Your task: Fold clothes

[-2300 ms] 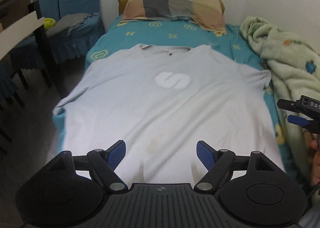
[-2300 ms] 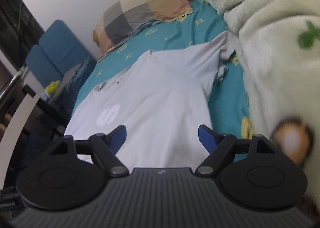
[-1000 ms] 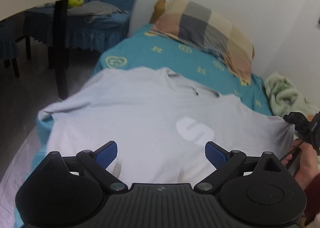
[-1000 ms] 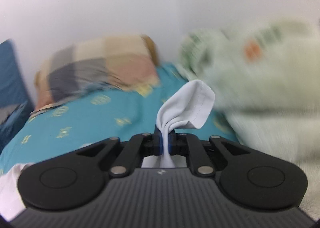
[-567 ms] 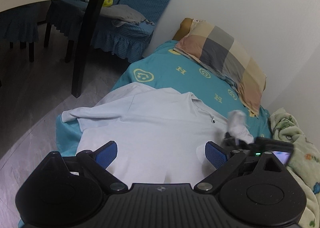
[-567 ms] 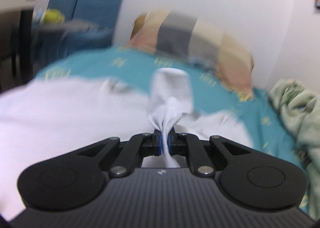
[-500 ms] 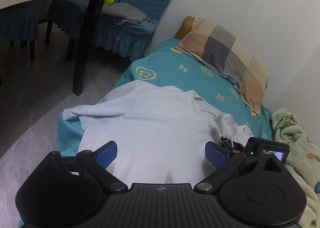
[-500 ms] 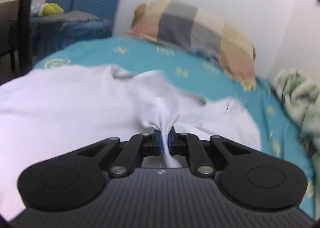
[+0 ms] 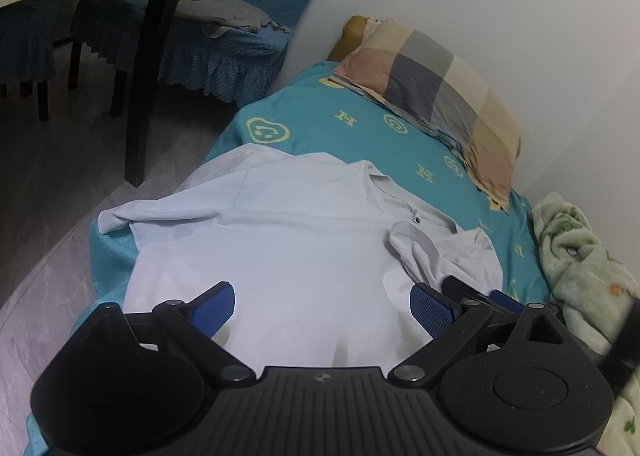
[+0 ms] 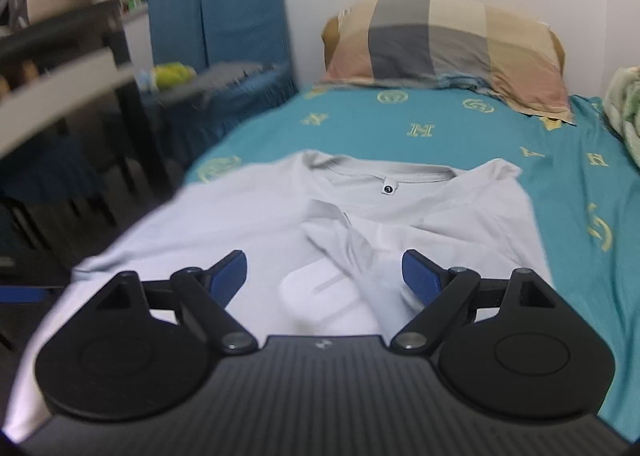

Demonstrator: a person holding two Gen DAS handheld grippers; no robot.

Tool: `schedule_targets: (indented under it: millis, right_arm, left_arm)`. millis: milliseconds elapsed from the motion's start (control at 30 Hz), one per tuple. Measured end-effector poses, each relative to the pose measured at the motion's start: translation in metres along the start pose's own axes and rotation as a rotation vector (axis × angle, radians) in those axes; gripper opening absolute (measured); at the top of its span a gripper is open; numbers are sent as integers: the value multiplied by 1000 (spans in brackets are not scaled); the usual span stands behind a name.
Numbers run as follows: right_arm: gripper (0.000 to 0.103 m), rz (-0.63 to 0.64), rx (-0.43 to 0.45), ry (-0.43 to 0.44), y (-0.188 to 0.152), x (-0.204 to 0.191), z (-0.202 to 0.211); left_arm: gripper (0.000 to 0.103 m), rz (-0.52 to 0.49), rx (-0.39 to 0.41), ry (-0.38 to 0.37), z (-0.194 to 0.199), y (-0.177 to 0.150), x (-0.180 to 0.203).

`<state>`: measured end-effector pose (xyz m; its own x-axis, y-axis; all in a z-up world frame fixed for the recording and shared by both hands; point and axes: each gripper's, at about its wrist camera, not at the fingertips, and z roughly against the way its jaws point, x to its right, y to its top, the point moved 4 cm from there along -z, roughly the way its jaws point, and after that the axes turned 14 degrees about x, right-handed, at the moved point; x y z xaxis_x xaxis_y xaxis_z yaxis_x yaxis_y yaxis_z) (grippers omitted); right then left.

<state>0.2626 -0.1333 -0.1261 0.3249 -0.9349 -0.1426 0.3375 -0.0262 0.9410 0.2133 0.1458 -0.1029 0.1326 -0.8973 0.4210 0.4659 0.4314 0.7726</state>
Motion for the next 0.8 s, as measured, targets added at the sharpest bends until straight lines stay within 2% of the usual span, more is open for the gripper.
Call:
schedule_targets:
  millis: [200,367,467,600,700,800]
  right_arm:
    - [86,-93,39,5,12,8,129]
    - [86,-162,68,-65,10,30,220]
    - [86,-232,84,-100,-6,45,261]
    - [86,-296,84,-208,-33,57,286]
    - [86,-320,131,-213,-28,64,294]
    - [86,-317,179,-260,-23,74,306]
  left_arm:
    - [96,-106,17,-33,28,-12,25]
    - [96,-169,11,-64,54,-31,42]
    - [95,-205,-6,-83,65,-46,57]
    - [95,-252,-32,-109,80,-67,79]
    - [94,-289,-47,-142,92,-84,99]
    - [94,-304,-73,-189,105,-104,122]
